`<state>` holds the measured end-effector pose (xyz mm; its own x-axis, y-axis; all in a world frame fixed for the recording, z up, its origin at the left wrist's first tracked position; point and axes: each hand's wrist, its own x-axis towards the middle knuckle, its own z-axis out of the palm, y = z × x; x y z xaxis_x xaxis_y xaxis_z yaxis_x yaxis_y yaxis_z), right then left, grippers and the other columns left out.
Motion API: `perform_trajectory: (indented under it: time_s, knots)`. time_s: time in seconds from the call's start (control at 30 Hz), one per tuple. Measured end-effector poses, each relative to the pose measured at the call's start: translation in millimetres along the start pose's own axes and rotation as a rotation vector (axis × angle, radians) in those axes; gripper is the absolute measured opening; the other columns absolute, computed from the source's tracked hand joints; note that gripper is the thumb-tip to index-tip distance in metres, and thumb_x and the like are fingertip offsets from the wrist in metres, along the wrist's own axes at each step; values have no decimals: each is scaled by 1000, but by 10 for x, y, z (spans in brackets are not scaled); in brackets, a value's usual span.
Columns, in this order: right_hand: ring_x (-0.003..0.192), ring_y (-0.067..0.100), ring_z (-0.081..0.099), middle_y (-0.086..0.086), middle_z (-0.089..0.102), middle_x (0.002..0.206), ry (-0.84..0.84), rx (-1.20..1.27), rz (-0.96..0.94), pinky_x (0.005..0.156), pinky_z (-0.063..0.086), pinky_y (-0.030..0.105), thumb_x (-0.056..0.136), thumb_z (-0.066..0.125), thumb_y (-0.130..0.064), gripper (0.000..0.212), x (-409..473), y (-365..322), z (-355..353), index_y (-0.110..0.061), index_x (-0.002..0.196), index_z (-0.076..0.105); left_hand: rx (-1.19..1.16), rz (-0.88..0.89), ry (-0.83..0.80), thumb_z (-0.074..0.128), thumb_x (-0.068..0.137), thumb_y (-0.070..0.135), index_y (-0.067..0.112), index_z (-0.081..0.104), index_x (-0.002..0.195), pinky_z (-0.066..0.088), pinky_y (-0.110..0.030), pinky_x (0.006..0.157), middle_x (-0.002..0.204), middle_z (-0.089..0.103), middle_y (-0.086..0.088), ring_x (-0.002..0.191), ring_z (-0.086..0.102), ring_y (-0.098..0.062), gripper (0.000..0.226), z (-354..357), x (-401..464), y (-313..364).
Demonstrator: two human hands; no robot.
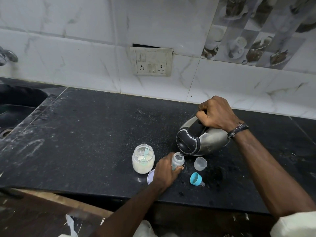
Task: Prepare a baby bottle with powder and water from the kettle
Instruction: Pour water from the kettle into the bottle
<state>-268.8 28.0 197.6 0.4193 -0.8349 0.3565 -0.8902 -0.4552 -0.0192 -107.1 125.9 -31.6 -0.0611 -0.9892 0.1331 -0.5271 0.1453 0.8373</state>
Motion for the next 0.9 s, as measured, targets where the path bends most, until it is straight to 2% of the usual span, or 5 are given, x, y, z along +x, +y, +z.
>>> perform_trajectory:
  time_s: [0.07,0.2,0.37,0.67,0.9]
  knots:
    - [41,20,22,12,47,38,-4,4,12,43,36,33,59,36,-35,39,-3,10,3,-5,46,56,-4,2,0,84,81,33,17,65,122,56,-33,91,114,75,1,103,70,-15,48,0,0,-1]
    - [42,19,20,13,43,37,-4,-5,12,42,34,33,59,38,-34,37,-8,-5,-8,-5,46,56,-4,3,-6,84,81,33,18,64,123,56,-33,92,116,74,1,104,69,-15,49,-4,-1,2]
    - [46,19,11,4,20,39,22,-18,-32,44,23,29,59,42,-29,30,-22,-36,-35,-6,41,39,-18,-19,-17,83,80,34,20,64,124,57,-36,92,114,75,3,103,69,-14,49,-14,-4,6]
    - [44,18,10,2,19,38,22,-15,-60,45,21,28,60,41,-31,29,-26,-43,-41,-12,41,30,-13,-22,-31,83,81,35,21,64,124,57,-34,92,116,74,5,104,69,-12,49,-20,0,0]
    - [43,18,12,4,23,36,25,-17,-42,44,24,28,60,38,-33,33,-28,-30,-33,-7,41,42,-15,-17,-34,83,82,33,20,63,124,56,-36,93,115,74,4,104,69,-13,48,-22,-1,2]
